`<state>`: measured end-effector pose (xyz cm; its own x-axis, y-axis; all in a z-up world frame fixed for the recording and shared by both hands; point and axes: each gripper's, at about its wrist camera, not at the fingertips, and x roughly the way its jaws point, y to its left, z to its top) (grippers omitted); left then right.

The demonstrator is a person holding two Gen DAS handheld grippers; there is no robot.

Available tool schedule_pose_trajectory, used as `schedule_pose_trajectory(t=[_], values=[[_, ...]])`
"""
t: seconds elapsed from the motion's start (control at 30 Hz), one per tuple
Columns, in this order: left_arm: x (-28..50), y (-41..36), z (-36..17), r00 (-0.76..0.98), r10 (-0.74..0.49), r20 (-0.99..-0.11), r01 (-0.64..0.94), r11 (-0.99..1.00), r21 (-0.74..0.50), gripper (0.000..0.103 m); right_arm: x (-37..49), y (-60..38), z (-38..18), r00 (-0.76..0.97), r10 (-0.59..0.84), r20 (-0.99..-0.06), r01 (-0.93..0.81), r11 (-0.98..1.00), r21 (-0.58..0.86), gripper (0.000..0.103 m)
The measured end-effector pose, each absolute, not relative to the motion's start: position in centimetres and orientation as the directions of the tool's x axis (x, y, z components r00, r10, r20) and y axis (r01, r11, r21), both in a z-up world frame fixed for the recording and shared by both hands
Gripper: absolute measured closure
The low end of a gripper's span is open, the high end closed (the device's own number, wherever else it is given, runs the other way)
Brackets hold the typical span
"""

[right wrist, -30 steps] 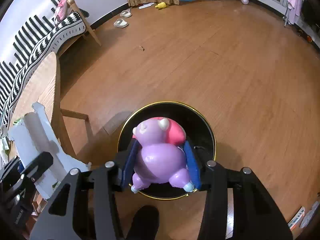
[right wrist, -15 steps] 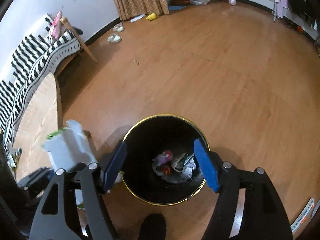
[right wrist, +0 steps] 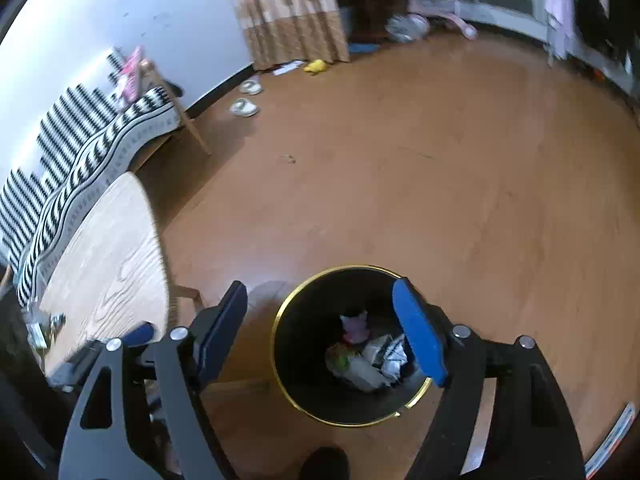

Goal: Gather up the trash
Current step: 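Swing both open tools back toward the table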

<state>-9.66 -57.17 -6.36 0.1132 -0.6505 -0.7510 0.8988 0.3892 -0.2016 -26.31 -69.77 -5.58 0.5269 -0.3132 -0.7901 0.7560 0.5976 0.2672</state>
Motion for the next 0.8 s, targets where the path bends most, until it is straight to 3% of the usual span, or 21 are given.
schedule_pose_trajectory(t=[0.3, 0.53, 0.8], values=[[-0.2, -42.6, -0.9, 0.386, -0.594, -0.706, 0.719, 0.673, -0.174, 0.012, -15.8, -61.1, -3.0, 0.603, -0.215, -0.768, 0.595, 0.763, 0.254, 0.027], [6.9, -27.4, -0.3, 0.554, -0.381, -0.740, 0.493, 0.867, -0.078, 0.012, -6.3, -51.0, -1.5, 0.645, -0.095, -0.758, 0.416, 0.876, 0.245, 0.027], [12.4, -8.8, -0.8, 0.652, -0.174, -0.738, 0.204, 0.978, -0.051, 0.012, 2.5, -39.0, -1.4, 0.642, 0.029, -0.766, 0.230, 0.946, 0.229, 0.027]])
